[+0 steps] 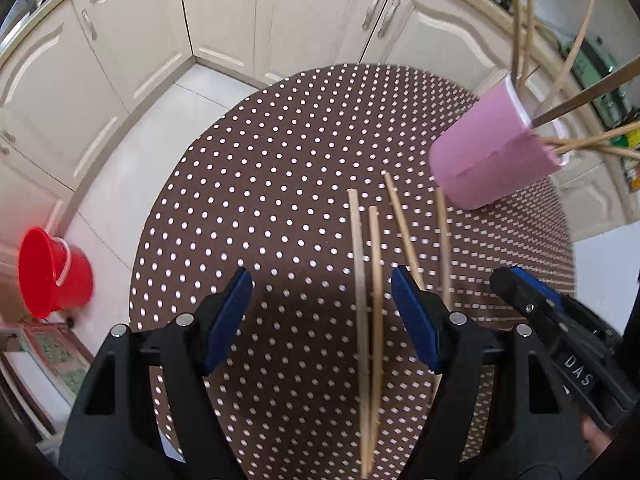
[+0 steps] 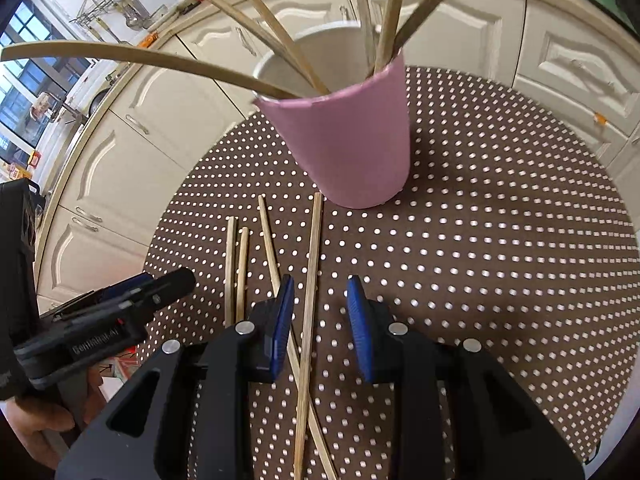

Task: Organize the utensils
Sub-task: 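Lower both tools to the table and grasp a chopstick with each, then raise the held chopsticks upright and lower them into the pink cup, then open both tools to release the chopsticks into the cup, then grasp one of the last chopsticks on the table with each tool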

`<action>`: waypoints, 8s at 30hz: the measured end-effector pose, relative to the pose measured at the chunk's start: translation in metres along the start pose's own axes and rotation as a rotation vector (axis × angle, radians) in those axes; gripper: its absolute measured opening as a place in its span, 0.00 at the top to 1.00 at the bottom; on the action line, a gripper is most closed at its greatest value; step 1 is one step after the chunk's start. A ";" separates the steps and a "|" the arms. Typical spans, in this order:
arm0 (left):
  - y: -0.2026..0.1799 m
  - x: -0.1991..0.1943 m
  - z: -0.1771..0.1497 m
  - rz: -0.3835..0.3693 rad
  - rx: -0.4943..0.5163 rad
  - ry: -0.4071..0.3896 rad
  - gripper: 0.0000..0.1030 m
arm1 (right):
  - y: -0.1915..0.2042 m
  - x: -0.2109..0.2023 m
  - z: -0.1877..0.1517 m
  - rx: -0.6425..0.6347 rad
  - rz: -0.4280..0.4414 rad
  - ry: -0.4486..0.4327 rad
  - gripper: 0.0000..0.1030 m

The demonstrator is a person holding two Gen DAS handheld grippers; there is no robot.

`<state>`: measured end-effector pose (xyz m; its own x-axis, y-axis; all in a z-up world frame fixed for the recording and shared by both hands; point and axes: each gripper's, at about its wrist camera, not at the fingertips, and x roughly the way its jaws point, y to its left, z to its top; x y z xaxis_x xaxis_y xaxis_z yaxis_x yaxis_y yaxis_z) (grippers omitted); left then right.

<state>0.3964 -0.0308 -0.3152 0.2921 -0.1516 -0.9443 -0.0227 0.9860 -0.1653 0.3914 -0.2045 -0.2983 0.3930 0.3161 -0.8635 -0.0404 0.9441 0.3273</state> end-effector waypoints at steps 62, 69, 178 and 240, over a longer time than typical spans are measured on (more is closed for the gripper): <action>-0.030 -0.121 0.008 -0.125 0.114 -0.161 0.94 | 0.030 -0.074 0.014 -0.076 0.076 -0.112 0.95; -0.039 -0.168 -0.003 -0.165 0.152 -0.245 0.94 | 0.043 -0.119 0.008 -0.104 0.067 -0.214 0.95; -0.120 -0.141 0.059 -0.165 0.247 -0.246 0.52 | 0.016 -0.125 0.061 -0.187 -0.077 -0.305 0.92; -0.053 0.046 0.005 -0.066 0.028 0.136 0.64 | 0.010 0.007 -0.008 -0.195 -0.017 0.050 0.73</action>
<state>0.4157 -0.0893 -0.3487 0.1603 -0.2222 -0.9617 0.0199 0.9749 -0.2219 0.3866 -0.1920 -0.3040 0.3489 0.2994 -0.8880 -0.2133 0.9481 0.2359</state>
